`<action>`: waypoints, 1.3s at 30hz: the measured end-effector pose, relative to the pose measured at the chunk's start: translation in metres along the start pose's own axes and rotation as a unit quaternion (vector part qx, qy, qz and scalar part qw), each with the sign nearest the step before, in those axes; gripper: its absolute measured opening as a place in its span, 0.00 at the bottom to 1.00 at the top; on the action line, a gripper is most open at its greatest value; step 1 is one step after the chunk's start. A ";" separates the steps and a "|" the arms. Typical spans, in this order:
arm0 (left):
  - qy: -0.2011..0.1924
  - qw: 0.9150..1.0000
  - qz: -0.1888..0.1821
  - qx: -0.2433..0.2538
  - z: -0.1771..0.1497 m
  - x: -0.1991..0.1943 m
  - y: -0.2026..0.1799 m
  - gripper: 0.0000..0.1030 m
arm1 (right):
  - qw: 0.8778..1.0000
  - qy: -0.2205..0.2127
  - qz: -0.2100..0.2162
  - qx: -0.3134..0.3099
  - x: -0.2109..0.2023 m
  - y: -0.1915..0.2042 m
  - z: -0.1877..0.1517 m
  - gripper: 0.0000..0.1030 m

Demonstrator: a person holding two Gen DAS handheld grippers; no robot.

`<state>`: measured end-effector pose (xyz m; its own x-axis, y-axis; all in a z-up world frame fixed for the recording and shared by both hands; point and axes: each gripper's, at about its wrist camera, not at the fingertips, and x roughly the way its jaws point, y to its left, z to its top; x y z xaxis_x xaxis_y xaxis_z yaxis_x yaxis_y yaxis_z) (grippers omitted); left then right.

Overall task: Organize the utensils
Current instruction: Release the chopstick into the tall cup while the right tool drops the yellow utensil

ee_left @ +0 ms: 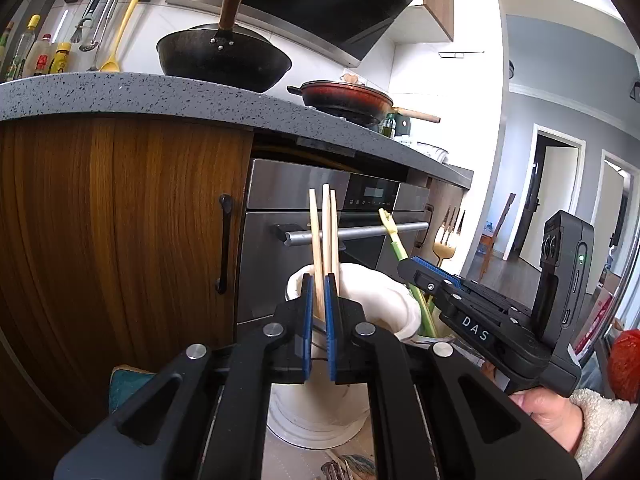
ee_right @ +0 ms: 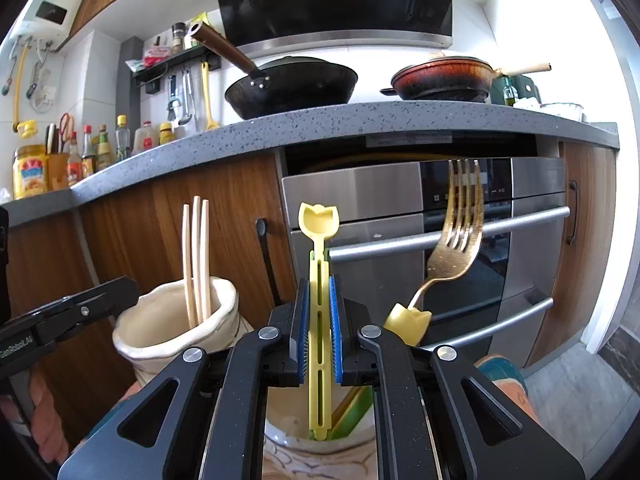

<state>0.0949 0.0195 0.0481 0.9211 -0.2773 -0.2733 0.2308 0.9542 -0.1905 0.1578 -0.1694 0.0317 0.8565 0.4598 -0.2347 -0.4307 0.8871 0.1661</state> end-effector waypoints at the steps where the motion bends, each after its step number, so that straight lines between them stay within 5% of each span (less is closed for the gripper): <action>1: 0.000 1.000 -0.001 0.000 0.000 0.000 0.000 0.06 | 1.000 0.000 0.001 0.003 -0.002 -0.001 0.000 0.10; 5: 0.001 1.000 -0.001 0.003 0.001 -0.002 -0.001 0.07 | 1.000 0.005 0.001 0.005 -0.009 -0.002 -0.003 0.10; 9: -0.007 1.000 -0.003 -0.002 0.002 -0.008 0.001 0.23 | 1.000 0.018 0.001 0.003 -0.015 -0.002 -0.008 0.10; 13: -0.014 1.000 -0.007 -0.003 0.005 -0.011 0.000 0.27 | 1.000 0.028 -0.004 -0.004 -0.019 0.001 -0.013 0.10; 26: -0.011 1.000 -0.012 0.008 0.003 -0.009 -0.006 0.29 | 0.999 0.033 -0.013 -0.009 -0.020 0.002 -0.014 0.11; 35: -0.017 1.000 -0.007 0.009 0.006 -0.014 -0.006 0.45 | 1.000 0.006 -0.007 -0.004 -0.034 0.005 -0.010 0.52; 39: -0.033 0.999 0.006 0.004 0.007 -0.020 -0.004 0.72 | 1.000 -0.013 -0.010 -0.022 -0.051 0.014 -0.008 0.70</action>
<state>0.0776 0.0215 0.0610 0.9424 -0.2581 -0.2128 0.2220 0.9584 -0.1792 0.1061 -0.1803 0.0378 0.8717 0.4420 -0.2116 -0.4256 0.8969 0.1204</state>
